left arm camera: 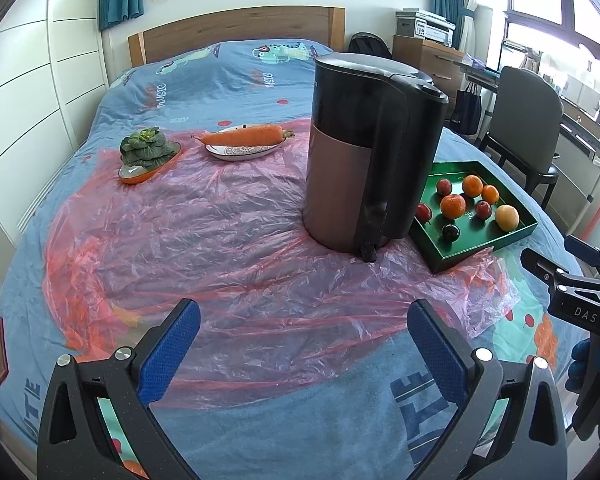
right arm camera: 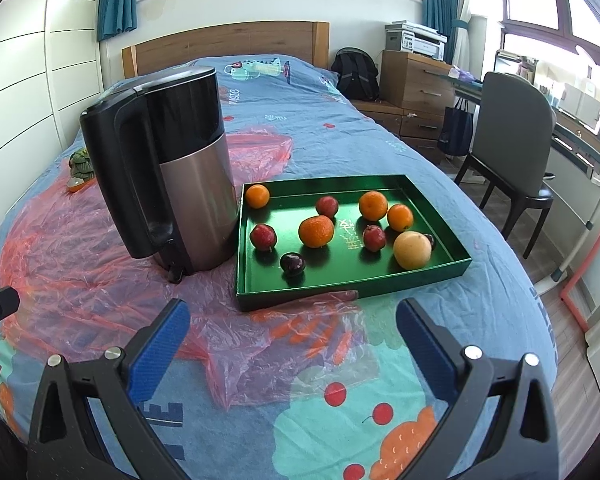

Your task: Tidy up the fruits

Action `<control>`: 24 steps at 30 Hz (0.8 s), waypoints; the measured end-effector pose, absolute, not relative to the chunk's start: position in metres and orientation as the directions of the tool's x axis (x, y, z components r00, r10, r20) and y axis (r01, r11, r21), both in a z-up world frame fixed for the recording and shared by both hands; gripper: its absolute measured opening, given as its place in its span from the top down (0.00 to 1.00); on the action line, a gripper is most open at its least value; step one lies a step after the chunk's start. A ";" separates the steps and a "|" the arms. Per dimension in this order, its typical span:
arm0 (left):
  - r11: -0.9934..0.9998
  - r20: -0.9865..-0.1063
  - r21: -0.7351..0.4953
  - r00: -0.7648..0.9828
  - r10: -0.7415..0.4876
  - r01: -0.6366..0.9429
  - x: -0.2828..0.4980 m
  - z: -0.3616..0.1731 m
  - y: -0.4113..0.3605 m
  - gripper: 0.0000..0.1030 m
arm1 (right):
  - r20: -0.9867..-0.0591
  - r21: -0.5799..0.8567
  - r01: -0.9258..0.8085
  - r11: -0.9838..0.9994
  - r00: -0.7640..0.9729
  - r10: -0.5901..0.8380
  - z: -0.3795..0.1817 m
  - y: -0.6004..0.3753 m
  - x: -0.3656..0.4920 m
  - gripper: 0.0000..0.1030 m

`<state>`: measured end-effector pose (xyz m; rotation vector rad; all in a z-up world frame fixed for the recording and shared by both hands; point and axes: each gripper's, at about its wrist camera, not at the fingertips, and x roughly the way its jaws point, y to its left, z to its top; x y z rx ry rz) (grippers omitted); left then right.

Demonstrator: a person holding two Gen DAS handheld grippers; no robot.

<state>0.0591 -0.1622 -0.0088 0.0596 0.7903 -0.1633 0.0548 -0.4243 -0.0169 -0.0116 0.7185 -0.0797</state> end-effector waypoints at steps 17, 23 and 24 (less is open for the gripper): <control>0.987 -0.710 -0.012 0.693 -0.121 0.161 0.061 -0.011 -0.153 0.01 | -0.680 -0.056 0.129 0.990 0.721 -0.132 -0.028 -0.457 0.034 0.00; 0.986 -0.703 -0.003 0.701 -0.120 0.166 0.059 -0.011 -0.152 0.01 | -0.685 -0.055 0.145 0.988 0.715 -0.143 -0.029 -0.465 0.032 0.00; 0.986 -0.701 -0.001 0.703 -0.120 0.167 0.058 -0.011 -0.152 0.01 | -0.685 -0.056 0.147 0.988 0.714 -0.145 -0.029 -0.465 0.032 0.00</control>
